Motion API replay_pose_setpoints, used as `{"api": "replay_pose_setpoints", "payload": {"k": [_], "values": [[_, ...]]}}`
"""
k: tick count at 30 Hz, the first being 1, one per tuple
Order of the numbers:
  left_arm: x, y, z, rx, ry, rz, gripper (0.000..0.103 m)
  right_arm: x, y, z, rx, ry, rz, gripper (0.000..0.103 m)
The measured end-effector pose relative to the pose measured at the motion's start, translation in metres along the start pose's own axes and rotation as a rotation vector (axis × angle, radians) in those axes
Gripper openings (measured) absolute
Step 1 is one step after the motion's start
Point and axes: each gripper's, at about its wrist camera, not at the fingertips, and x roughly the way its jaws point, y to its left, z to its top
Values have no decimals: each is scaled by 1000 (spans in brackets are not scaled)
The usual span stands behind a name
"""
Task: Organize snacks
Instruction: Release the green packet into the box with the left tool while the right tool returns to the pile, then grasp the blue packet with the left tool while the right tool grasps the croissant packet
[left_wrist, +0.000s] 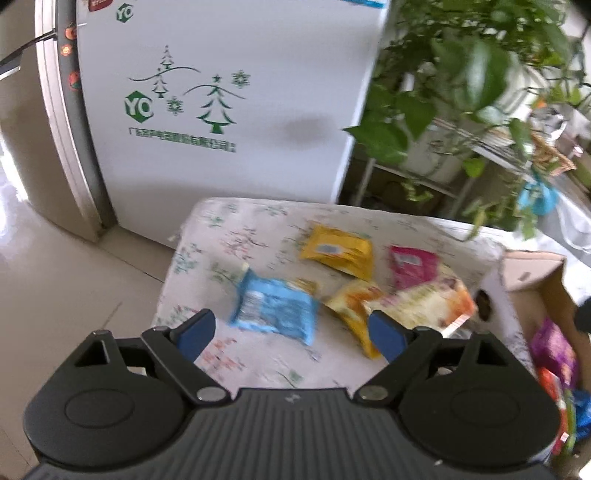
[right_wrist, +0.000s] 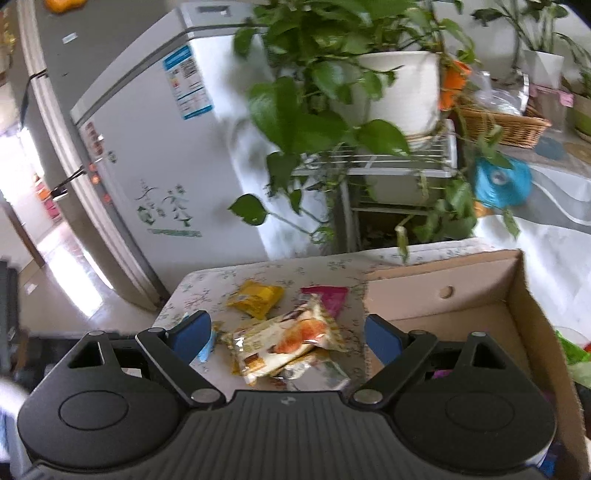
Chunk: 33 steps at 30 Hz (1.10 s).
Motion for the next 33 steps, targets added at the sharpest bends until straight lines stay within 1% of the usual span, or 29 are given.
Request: {"api": "replay_pose_setpoints", "payload": {"k": [2,5,11,14,18,21,27,29,32,33], "values": [[10,3,6,6,-1,15,90,7,7,-4,-41,-5,0,94],[25,6,13,-4,3,19,90,21,15,-10,-85,7,3,94],[59,12,24,-45,43,49,90,46,22,-14,-137,28,1,94],[72,15,31,-62,45,55,90,58,22,-14,-150,33,-2,94],[87,15,37,-50,45,79,90,79,20,-12,-157,49,-1,94],[97,17,39,-58,64,84,90,95,19,-9,-156,62,2,94],[113,21,37,-58,111,102,90,115,18,-7,-174,67,-28,94],[117,20,35,-40,134,112,91,122,17,-7,-167,88,-34,94],[116,20,35,-23,138,109,92,127,15,-11,-145,129,-14,94],[116,20,35,-18,143,109,92,127,17,-13,-155,135,-6,94]]}}
